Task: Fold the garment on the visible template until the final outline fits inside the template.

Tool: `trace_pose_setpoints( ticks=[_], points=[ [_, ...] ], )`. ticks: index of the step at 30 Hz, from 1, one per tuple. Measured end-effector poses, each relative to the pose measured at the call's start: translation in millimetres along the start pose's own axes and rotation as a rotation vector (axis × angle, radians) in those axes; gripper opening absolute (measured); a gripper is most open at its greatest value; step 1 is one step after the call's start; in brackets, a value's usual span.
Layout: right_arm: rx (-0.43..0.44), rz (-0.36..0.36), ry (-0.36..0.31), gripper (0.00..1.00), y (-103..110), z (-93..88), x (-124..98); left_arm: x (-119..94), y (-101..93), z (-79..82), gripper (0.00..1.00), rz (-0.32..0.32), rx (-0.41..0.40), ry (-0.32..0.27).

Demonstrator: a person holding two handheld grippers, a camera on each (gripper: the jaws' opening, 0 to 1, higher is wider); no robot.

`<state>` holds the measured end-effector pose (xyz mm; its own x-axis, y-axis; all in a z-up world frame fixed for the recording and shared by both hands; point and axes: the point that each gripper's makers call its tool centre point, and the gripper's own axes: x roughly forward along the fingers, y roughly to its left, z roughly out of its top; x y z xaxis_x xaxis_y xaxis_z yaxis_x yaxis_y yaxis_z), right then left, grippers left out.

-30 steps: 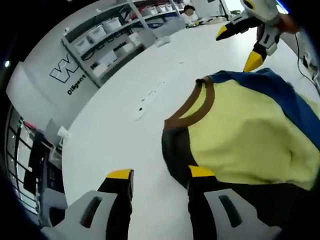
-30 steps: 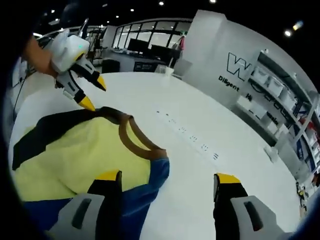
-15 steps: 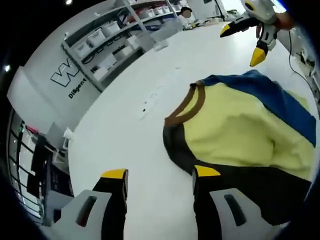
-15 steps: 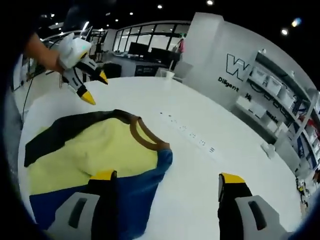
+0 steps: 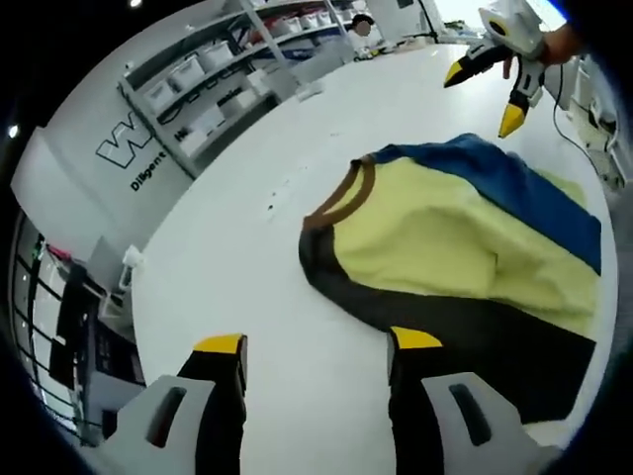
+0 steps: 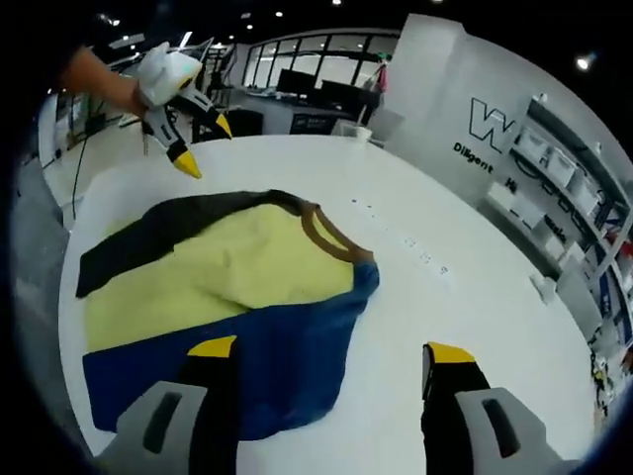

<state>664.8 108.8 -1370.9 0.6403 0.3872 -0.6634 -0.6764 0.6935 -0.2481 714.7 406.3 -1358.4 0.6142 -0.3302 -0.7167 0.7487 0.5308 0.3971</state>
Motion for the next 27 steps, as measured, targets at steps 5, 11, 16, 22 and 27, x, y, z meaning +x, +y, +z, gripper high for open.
trace_pose_setpoints(
  ticks=[5,11,16,22,27],
  points=[
    [-0.029,0.035,0.038,0.66,15.6,-13.0,-8.1,-5.6,-13.1,-15.4,0.52,-0.034,-0.006,0.003],
    [-0.021,0.083,0.060,0.58,39.3,-26.1,-13.9,-18.8,-33.9,-32.1,0.47,-0.055,-0.037,0.007],
    [-0.020,0.111,0.071,0.56,54.3,-36.7,-18.5,-26.1,-47.3,-41.6,0.43,-0.073,-0.014,0.006],
    [0.008,0.135,0.095,0.51,69.4,-56.8,-27.9,-30.5,-75.8,-55.9,0.45,-0.124,-0.075,0.002],
    [0.035,0.136,0.096,0.50,76.2,-68.2,-31.3,-33.8,-94.2,-66.6,0.42,-0.149,-0.065,0.025]
  ],
)
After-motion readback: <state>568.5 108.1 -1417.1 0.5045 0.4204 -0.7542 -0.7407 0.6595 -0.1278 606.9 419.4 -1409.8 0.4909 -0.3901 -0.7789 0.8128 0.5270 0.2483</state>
